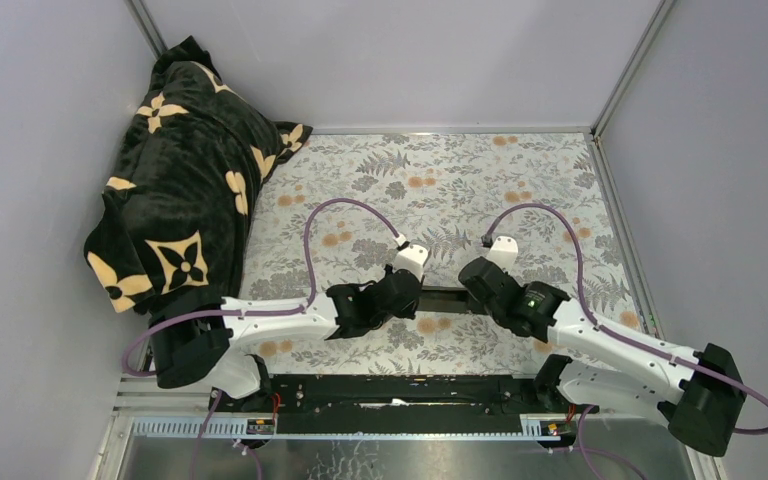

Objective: Fold the paper box
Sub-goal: Close the paper box at the center of the board.

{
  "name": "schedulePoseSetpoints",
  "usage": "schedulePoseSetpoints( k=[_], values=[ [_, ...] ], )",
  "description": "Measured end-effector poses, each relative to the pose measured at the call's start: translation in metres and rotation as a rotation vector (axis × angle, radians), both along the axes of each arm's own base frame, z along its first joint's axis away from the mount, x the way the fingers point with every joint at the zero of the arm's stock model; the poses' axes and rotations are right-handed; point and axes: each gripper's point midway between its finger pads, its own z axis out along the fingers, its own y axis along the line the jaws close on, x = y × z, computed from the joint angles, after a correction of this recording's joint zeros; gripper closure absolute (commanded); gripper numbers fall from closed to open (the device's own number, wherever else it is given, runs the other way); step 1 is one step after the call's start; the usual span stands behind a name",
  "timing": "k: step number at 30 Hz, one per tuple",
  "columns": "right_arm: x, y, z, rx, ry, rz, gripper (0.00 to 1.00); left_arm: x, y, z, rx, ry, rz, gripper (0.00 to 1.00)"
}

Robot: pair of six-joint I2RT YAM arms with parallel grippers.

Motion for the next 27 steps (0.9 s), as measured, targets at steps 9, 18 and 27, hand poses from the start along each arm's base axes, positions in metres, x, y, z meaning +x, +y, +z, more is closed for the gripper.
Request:
schedulePoseSetpoints(
  k=[9,18,27],
  values=[
    [-0.001,-0.005,-0.001,-0.004,-0.016,0.003,1.0,-0.001,-0.004,0.0,-0.004,0.001,-0.007,0.96],
    [0.001,-0.01,-0.001,-0.019,-0.038,-0.003,1.0,-0.001,-0.008,0.0,-0.014,-0.001,-0.012,0.96],
    [0.001,-0.014,-0.002,-0.028,-0.051,-0.008,1.0,-0.002,-0.011,0.0,-0.024,-0.002,-0.015,0.96]
  ],
)
